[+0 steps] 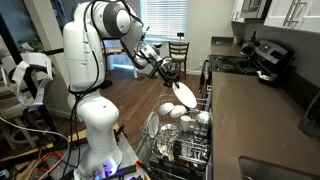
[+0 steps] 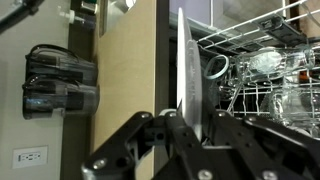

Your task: Put a plate from the dishwasher on the counter

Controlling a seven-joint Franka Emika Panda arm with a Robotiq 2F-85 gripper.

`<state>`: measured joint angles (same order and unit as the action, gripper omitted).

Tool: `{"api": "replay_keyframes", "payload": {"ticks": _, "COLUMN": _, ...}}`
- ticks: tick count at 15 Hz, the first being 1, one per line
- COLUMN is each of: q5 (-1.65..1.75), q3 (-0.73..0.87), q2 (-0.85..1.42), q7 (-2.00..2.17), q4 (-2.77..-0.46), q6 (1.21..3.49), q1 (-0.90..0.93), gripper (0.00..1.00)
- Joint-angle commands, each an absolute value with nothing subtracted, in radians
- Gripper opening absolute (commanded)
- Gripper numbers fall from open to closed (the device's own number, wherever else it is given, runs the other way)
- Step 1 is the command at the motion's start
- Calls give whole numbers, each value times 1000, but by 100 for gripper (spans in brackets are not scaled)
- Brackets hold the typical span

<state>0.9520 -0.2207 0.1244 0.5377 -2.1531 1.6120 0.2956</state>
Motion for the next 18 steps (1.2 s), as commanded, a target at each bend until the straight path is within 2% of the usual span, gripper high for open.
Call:
{"api": "replay_keyframes", "payload": {"ticks": 1, "q5": 949, "q3": -229, "q2": 127, "q7": 538, "q4": -2151, "q6": 1612, "q1": 287, "gripper": 15}}
{"api": "replay_keyframes", "payload": {"ticks": 4, "q5": 948, "q3": -229, "q2": 135, "q7": 538, "q4": -2152, "q6": 1612, "q1": 288, "gripper": 15}}
{"api": "replay_keyframes", "payload": {"ticks": 5, "q5": 948, "q3": -229, "q2": 136, "q7": 538, "q4": -2152, "q6": 1613, "q1": 288, "gripper": 4}}
{"api": "replay_keyframes", "payload": {"ticks": 18, "q5": 994, "q3": -217, "q2": 184, "q7": 568, "q4": -2121, "q6": 1487, "q1": 299, "gripper": 4}}
